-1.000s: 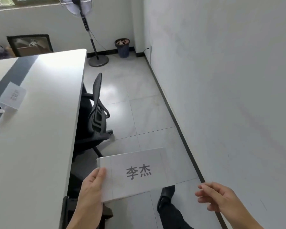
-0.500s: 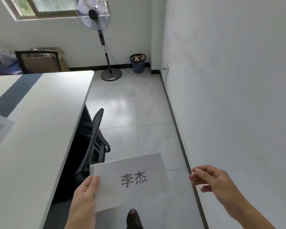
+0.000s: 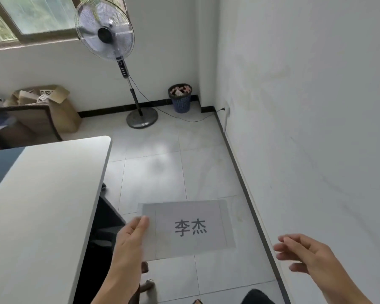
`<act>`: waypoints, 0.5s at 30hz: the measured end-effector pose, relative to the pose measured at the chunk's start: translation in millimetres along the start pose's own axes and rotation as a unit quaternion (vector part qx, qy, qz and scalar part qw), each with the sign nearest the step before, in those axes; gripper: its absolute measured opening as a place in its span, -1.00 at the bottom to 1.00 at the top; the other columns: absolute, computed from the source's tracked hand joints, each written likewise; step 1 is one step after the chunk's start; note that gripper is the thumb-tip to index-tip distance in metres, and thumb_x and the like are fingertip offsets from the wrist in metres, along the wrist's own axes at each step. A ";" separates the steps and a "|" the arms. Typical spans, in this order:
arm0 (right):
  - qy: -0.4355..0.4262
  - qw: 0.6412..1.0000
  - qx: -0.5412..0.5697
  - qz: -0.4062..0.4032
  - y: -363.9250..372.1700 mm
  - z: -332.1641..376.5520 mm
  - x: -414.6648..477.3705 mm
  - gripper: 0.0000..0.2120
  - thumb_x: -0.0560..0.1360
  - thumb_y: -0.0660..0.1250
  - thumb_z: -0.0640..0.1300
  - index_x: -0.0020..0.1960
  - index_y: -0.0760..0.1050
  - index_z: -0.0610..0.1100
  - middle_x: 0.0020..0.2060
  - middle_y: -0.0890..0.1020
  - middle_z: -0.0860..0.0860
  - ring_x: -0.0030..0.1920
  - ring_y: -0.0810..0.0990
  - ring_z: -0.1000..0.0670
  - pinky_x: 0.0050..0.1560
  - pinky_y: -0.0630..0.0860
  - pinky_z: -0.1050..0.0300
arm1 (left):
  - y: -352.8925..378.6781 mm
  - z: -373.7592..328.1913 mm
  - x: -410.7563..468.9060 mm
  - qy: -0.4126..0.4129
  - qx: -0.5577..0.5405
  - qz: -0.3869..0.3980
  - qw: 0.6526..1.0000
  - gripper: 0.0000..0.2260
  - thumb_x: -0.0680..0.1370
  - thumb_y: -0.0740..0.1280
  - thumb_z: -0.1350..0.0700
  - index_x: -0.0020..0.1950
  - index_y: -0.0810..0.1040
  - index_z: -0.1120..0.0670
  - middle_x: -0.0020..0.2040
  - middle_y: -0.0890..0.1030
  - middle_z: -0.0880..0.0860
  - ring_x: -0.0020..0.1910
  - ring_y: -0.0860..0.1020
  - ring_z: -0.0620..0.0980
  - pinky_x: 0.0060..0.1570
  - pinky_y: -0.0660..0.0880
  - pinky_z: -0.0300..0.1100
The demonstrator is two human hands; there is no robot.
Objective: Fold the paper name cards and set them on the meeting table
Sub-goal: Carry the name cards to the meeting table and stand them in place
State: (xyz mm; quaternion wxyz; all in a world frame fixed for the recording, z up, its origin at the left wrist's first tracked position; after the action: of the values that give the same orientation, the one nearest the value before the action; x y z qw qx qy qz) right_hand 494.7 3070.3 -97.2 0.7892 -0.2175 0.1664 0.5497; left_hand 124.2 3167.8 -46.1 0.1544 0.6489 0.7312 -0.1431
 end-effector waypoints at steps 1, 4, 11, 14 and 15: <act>0.000 1.000 0.004 -0.004 -0.7 13.3 19.6 -0.85 0.54 0.29 -0.23 -0.07 0.62 -0.24 -0.22 0.74 -0.16 -0.23 0.69 -0.11 -0.26 0.49 0.06 | 14.1 -15.6 21.7 0.005 0.002 0.008 1.000 -0.74 0.60 0.22 0.06 -0.09 0.66 0.12 -0.07 0.70 0.22 -0.08 0.62 0.22 0.02 0.50 0.17; 0.003 1.000 0.007 -0.010 -2.6 43.7 88.6 -0.84 0.54 0.28 -0.21 -0.06 0.63 -0.24 -0.23 0.74 -0.14 -0.26 0.71 -0.07 -0.24 0.50 0.05 | 52.6 -44.5 89.1 0.003 0.010 0.016 1.000 -0.74 0.60 0.22 0.05 -0.08 0.65 0.15 -0.06 0.70 0.21 0.02 0.62 0.30 0.15 0.48 0.25; 0.004 1.000 -0.005 0.023 11.5 141.1 284.1 -0.79 0.57 0.24 -0.17 -0.07 0.62 -0.24 -0.20 0.74 -0.16 -0.19 0.69 -0.14 -0.24 0.48 0.05 | 120.5 -84.3 235.7 -0.021 -0.021 -0.045 0.999 -0.74 0.60 0.23 0.10 -0.16 0.65 0.15 -0.15 0.71 0.17 -0.15 0.62 0.16 -0.01 0.51 0.10; -0.019 0.997 -0.031 0.063 35.9 209.5 357.3 -0.79 0.57 0.24 -0.17 -0.07 0.62 -0.24 -0.21 0.74 -0.15 -0.21 0.70 -0.12 -0.23 0.48 0.04 | 130.2 -111.1 284.8 -0.022 -0.060 -0.070 0.995 -0.75 0.59 0.24 0.14 -0.18 0.64 0.19 -0.17 0.68 0.23 -0.22 0.62 0.15 -0.09 0.52 0.05; -0.028 0.995 -0.047 0.078 46.9 232.2 379.8 -0.79 0.57 0.25 -0.15 -0.07 0.63 -0.23 -0.20 0.74 -0.14 -0.19 0.70 -0.12 -0.21 0.49 0.04 | 128.0 -116.9 299.4 -0.020 -0.071 -0.091 0.993 -0.75 0.59 0.24 0.14 -0.17 0.64 0.19 -0.17 0.68 0.21 -0.20 0.62 0.15 -0.06 0.52 0.07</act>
State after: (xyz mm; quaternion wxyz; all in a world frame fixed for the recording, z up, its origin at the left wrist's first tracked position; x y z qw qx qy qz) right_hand 585.3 3508.6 -97.9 0.7369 -0.2254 0.1352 0.6229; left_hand 213.6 3501.5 -63.9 0.2009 0.5642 0.7922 -0.1175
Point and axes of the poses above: each hand's wrist, its own x-axis towards the middle knuckle, its own y-axis out of the palm, z = x × y, the point moved 10 cm from there along x, towards the middle knuckle
